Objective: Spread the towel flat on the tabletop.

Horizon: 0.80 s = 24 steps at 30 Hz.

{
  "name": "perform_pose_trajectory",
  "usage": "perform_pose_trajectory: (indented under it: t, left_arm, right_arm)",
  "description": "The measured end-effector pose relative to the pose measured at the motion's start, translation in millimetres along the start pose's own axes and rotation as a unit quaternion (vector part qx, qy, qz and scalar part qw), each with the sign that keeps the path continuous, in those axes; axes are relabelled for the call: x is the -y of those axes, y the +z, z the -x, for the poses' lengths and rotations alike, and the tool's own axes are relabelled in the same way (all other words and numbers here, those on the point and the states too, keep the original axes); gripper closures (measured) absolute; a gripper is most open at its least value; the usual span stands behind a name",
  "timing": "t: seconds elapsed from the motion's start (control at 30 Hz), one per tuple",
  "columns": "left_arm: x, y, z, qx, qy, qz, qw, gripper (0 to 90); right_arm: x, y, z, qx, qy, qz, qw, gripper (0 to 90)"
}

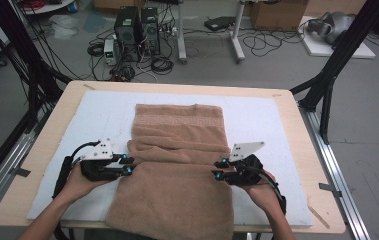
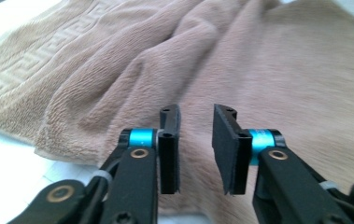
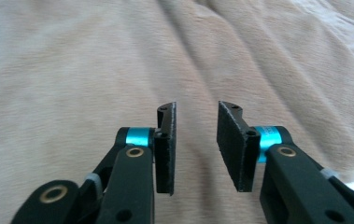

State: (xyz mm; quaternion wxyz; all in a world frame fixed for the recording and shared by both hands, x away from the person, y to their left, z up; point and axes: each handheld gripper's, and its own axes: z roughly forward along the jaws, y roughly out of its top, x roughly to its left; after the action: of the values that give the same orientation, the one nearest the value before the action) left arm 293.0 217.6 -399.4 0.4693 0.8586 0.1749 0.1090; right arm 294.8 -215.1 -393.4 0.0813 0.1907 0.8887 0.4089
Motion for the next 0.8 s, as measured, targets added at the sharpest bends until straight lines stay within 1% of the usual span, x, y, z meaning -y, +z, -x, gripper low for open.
perform_pose_trajectory:
  t: [0.03,0.1,0.13,0.17,0.2,0.27,0.3,0.33,0.37,0.4,0.43,0.47,0.5,0.53,0.57,0.6,0.63,0.67,0.7,0.73,0.77,0.8]
  left_arm:
    - [1.3,-1.1,3.5,0.010,0.003,0.000,0.9999,69.6]
    - [7.3,2.6,13.3,0.025,0.018,-0.009,0.9995,68.1]
    - [10.3,5.7,15.7,0.031,0.019,-0.015,0.9992,67.1]
    - [14.7,10.6,17.9,0.042,0.017,-0.023,0.9987,66.8]
    - [18.7,15.4,19.4,0.048,0.018,-0.034,0.9981,66.6]
    - [22.0,26.5,20.3,0.061,0.029,-0.077,0.9948,65.9]
    - [23.0,32.0,21.2,0.064,0.034,-0.091,0.9932,66.4]
    - [24.4,36.4,22.2,0.065,0.039,-0.098,0.9923,68.3]
    - [24.0,37.6,21.5,0.068,0.032,-0.094,0.9928,69.6]
    - [23.8,37.8,19.8,0.067,0.028,-0.094,0.9929,72.2]
    - [23.8,37.4,19.0,0.072,0.023,-0.095,0.9926,77.4]
    - [23.7,37.4,19.9,0.072,0.025,-0.095,0.9925,83.6]
    - [23.2,37.6,21.6,0.071,0.027,-0.095,0.9926,85.4]
    - [22.6,36.9,22.9,0.068,0.035,-0.098,0.9922,86.2]
    - [22.6,36.4,25.3,0.068,0.033,-0.096,0.9925,86.7]
    - [22.0,34.2,27.6,0.077,0.035,-0.102,0.9912,86.9]
    - [21.7,32.4,29.4,0.084,0.038,-0.104,0.9902,87.1]
    - [21.9,29.4,34.0,0.096,0.038,-0.103,0.9893,87.1]
    - [22.4,24.9,39.7,0.106,0.039,-0.097,0.9888,87.1]
    - [23.3,19.5,45.8,0.121,0.035,-0.092,0.9878,87.1]
    - [24.0,13.6,51.2,0.136,0.036,-0.088,0.9862,87.1]
    - [24.3,6.7,56.4,0.147,0.038,-0.080,0.9852,86.9]
  right_arm:
    - [0.9,1.1,-4.4,-0.010,-0.005,0.000,0.9999,65.8]
    - [4.8,7.2,-12.8,-0.024,-0.011,-0.013,0.9996,63.9]
    - [8.8,12.7,-17.2,-0.033,-0.012,-0.021,0.9992,63.1]
    - [11.5,16.4,-19.0,-0.038,-0.013,-0.026,0.9989,62.5]
    - [14.9,21.7,-21.1,-0.043,-0.011,-0.035,0.9984,61.9]
    - [21.7,32.0,-23.2,-0.051,-0.007,-0.050,0.9974,61.3]
    - [24.7,37.0,-23.5,-0.055,-0.005,-0.057,0.9969,61.4]
    - [27.2,40.4,-24.3,-0.053,-0.002,-0.054,0.9971,63.1]
    - [28.9,40.2,-24.0,-0.049,-0.001,-0.045,0.9978,65.8]
    - [30.3,39.9,-23.7,-0.046,0.006,-0.041,0.9981,67.9]
    - [31.4,39.7,-24.4,-0.041,0.007,-0.037,0.9985,71.6]
    - [32.0,39.5,-25.8,-0.039,0.002,-0.035,0.9986,78.0]
    - [31.9,39.7,-27.0,-0.050,0.000,-0.034,0.9981,84.0]
    - [31.4,39.9,-29.2,-0.051,0.000,-0.037,0.9980,84.9]
    - [30.8,39.6,-30.9,-0.050,-0.007,-0.039,0.9980,85.4]
    - [30.6,39.6,-32.1,-0.059,-0.008,-0.040,0.9974,85.7]
    - [30.4,38.8,-34.5,-0.071,-0.009,-0.043,0.9965,86.1]
    - [30.4,38.1,-36.9,-0.078,-0.010,-0.044,0.9959,86.2]
    - [30.5,36.5,-40.6,-0.093,-0.016,-0.049,0.9943,86.3]
    - [30.8,33.8,-46.1,-0.104,-0.020,-0.053,0.9929,86.3]
    - [31.4,30.3,-52.7,-0.120,-0.029,-0.055,0.9908,86.2]
    - [31.8,25.7,-58.6,-0.136,-0.039,-0.056,0.9883,86.0]
